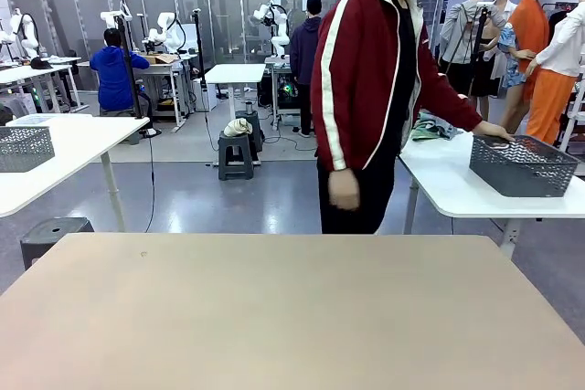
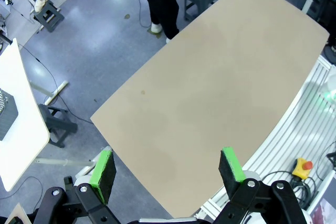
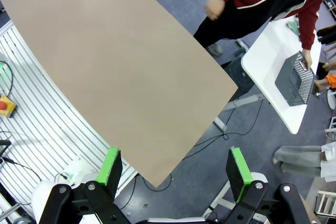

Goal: Fold the towels and place them in the basket.
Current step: When a person lays out a Towel with hook on the table, fold it in half twice.

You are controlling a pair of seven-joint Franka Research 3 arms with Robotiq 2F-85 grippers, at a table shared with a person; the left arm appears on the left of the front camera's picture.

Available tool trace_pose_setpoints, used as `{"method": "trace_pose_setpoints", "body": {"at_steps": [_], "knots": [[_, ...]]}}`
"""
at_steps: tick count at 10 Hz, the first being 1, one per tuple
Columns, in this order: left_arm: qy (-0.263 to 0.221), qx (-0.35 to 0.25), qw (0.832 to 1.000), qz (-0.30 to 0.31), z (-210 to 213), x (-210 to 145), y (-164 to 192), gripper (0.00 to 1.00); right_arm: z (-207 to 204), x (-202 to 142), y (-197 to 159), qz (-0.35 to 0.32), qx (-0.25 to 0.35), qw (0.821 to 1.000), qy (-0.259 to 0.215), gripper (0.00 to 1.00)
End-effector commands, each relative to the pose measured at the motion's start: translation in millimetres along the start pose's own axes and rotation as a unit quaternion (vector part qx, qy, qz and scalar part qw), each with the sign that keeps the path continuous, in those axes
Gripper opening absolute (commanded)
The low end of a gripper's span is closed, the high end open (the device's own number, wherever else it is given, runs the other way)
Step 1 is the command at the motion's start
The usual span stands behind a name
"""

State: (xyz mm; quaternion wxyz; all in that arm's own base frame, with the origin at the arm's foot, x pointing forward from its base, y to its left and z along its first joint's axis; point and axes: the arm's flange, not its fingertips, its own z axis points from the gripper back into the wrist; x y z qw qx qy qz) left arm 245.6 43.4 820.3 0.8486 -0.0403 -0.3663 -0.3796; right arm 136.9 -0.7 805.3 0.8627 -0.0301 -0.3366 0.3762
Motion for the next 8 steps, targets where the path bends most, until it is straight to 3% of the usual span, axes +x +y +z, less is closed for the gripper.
{"method": "trace_pose_setpoints", "body": {"at_steps": [1, 8], "knots": [[0.0, 0.0, 1.0, 0.0, -0.3, -0.2, -0.2, 1.0, 0.6, 0.0, 0.4, -0.001, -0.001, 1.0, 0.0, 1.0], [0.0, 0.0, 1.0, 0.0, -0.3, -0.2, -0.2, 1.0, 0.6, 0.0, 0.4, -0.001, -0.001, 1.0, 0.0, 1.0]]}}
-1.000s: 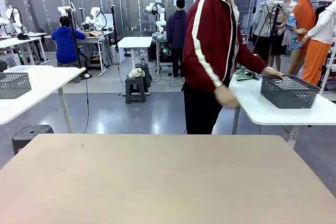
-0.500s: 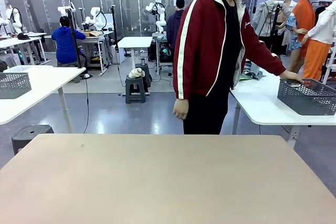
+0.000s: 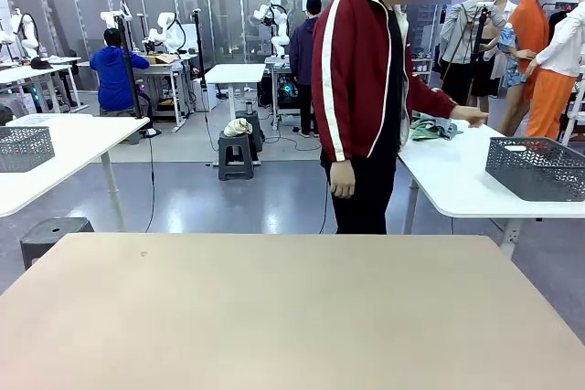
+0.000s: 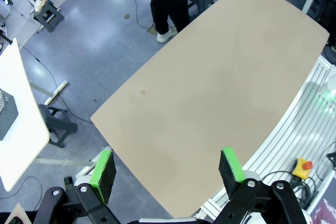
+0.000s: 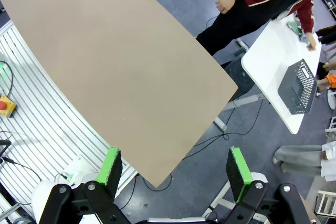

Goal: Fold the towels and place them in the basket.
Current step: When a person lays out a Towel with hook on the table, fold it in half twice.

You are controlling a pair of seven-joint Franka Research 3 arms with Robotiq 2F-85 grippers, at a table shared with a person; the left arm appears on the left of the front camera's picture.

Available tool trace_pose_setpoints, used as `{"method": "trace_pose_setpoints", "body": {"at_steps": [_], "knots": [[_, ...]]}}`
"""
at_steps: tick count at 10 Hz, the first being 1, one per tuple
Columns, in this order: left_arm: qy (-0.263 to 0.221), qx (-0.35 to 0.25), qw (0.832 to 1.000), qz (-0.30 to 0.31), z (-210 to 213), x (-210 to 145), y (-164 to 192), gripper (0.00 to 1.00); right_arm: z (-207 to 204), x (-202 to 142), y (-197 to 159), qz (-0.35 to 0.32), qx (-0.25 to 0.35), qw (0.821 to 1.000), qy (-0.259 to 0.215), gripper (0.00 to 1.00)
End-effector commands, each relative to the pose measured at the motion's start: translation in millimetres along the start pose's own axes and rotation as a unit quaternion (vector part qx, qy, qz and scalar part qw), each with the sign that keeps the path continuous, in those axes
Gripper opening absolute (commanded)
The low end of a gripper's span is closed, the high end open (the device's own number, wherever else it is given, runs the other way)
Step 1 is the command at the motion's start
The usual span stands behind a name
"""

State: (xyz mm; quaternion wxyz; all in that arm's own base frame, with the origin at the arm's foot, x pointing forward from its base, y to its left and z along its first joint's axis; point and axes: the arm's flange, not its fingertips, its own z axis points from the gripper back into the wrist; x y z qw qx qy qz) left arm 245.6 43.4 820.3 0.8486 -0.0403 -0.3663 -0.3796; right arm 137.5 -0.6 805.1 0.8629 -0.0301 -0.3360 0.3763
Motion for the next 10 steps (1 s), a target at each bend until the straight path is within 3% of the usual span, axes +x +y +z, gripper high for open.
{"method": "trace_pose_setpoints", "body": {"at_steps": [1, 10], "knots": [[0.0, 0.0, 1.0, 0.0, -0.3, -0.2, -0.2, 1.0, 1.1, -0.3, 0.6, -0.001, -0.001, 1.0, -0.001, 1.0], [0.0, 0.0, 1.0, 0.0, -0.3, -0.2, -0.2, 1.0, 1.1, -0.3, 0.6, -0.001, -0.001, 1.0, -0.001, 1.0]]}}
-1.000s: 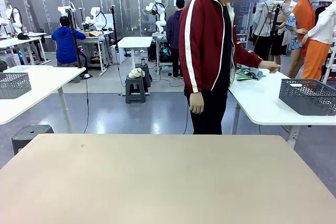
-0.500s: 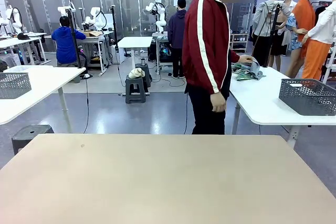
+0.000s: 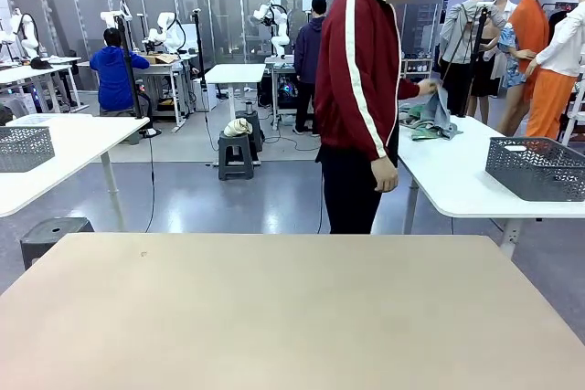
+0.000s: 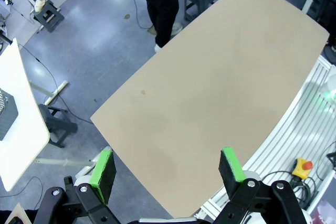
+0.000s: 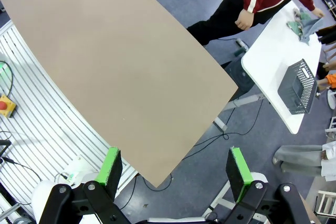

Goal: Fold the towels and place them in the basket.
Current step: When a person lays out a Towel with hook on the table, fold it in half twice.

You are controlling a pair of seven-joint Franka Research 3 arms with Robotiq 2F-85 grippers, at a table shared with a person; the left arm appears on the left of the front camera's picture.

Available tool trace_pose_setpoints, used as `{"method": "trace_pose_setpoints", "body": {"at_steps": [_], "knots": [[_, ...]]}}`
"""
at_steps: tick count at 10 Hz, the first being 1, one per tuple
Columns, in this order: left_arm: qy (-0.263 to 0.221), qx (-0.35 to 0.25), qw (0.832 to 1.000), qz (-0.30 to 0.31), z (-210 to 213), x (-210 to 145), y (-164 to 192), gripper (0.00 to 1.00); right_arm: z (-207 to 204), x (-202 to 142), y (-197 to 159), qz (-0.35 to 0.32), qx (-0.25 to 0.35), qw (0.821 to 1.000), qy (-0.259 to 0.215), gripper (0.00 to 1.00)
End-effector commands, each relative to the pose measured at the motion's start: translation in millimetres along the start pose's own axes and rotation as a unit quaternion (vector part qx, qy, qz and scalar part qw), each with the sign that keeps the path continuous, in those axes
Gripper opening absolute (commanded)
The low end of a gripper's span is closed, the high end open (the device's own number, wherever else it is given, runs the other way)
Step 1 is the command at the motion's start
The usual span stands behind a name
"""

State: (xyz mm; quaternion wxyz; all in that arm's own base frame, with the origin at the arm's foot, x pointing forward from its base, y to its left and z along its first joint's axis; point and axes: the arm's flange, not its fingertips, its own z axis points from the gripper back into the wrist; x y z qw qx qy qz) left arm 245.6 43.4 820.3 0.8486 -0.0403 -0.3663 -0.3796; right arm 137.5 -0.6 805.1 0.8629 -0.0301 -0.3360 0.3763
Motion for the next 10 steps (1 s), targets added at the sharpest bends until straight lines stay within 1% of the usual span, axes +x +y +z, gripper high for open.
{"method": "trace_pose_setpoints", "body": {"at_steps": [1, 4, 7, 10], "knots": [[0.0, 0.0, 1.0, 0.0, 0, 0, 0, 1.0, 1, 0, 1, -0.001, -0.001, 1.0, -0.001, 1.0], [0.0, 0.0, 1.0, 0.0, 0, 0, 0, 1.0, 0, 0, 0, 0.0, 0.0, 1.0, 0.0, 1.0], [0.0, 0.0, 1.0, 0.0, 0, 0, 0, 1.0, 4, 3, -2, -0.037, 0.036, 0.999, -0.009, 1.0], [0.0, 0.0, 1.0, 0.0, 0, 0, 0, 1.0, 12, 3, -6, -0.067, 0.059, 0.996, -0.016, 1.0]]}}
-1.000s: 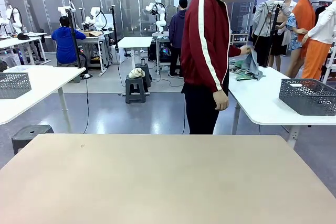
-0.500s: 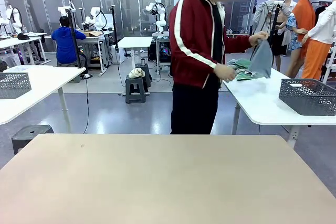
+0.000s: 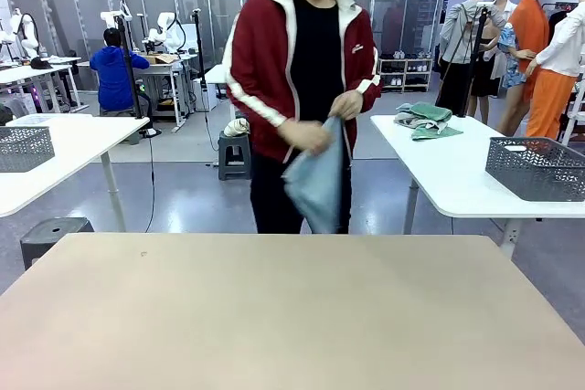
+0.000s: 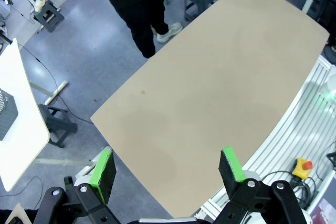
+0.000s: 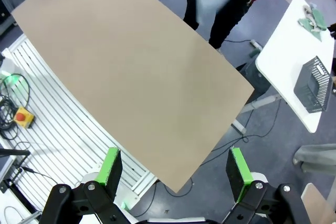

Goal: Fold the towels and place them in the basket.
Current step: When a person lays out a Towel with hook on the table, fold it in half twice.

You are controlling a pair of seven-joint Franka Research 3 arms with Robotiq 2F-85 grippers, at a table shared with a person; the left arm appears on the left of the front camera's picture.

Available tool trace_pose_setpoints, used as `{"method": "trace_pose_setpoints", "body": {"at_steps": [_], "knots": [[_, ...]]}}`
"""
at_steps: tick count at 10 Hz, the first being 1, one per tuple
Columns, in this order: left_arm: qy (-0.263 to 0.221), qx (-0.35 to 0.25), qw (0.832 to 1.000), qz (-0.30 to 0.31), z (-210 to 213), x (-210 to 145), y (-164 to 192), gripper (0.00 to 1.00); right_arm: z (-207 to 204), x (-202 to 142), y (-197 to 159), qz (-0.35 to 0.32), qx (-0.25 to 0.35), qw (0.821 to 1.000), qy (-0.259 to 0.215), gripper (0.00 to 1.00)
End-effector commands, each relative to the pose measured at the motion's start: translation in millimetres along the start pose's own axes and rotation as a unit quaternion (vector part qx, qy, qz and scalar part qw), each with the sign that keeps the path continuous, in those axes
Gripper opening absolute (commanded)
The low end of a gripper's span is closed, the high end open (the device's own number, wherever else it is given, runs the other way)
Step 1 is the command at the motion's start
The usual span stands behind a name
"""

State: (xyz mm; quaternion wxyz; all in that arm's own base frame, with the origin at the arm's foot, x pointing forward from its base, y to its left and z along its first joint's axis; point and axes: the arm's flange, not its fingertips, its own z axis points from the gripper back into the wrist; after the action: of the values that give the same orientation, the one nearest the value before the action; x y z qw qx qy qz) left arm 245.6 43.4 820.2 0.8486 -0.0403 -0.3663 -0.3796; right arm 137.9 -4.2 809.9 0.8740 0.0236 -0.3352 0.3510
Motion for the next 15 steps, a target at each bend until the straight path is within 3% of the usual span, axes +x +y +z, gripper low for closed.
{"method": "trace_pose_setpoints", "body": {"at_steps": [1, 5, 15], "knots": [[0.0, 0.0, 1.0, 0.0, -0.3, -0.2, -0.2, 1.0, 10.1, 2.6, -1.3, -0.035, 0.022, 0.999, -0.006, 1.0], [0.0, 0.0, 1.0, 0.0, -0.3, -0.2, -0.2, 1.0, 13.0, 5.3, -2.1, -0.06, 0.018, 0.998, -0.023, 1.0], [0.0, 0.0, 1.0, 0.0, -0.3, -0.2, -0.2, 1.0, 10.0, 1.2, -4.5, -0.041, 0.013, 0.999, -0.015, 1.0]]}}
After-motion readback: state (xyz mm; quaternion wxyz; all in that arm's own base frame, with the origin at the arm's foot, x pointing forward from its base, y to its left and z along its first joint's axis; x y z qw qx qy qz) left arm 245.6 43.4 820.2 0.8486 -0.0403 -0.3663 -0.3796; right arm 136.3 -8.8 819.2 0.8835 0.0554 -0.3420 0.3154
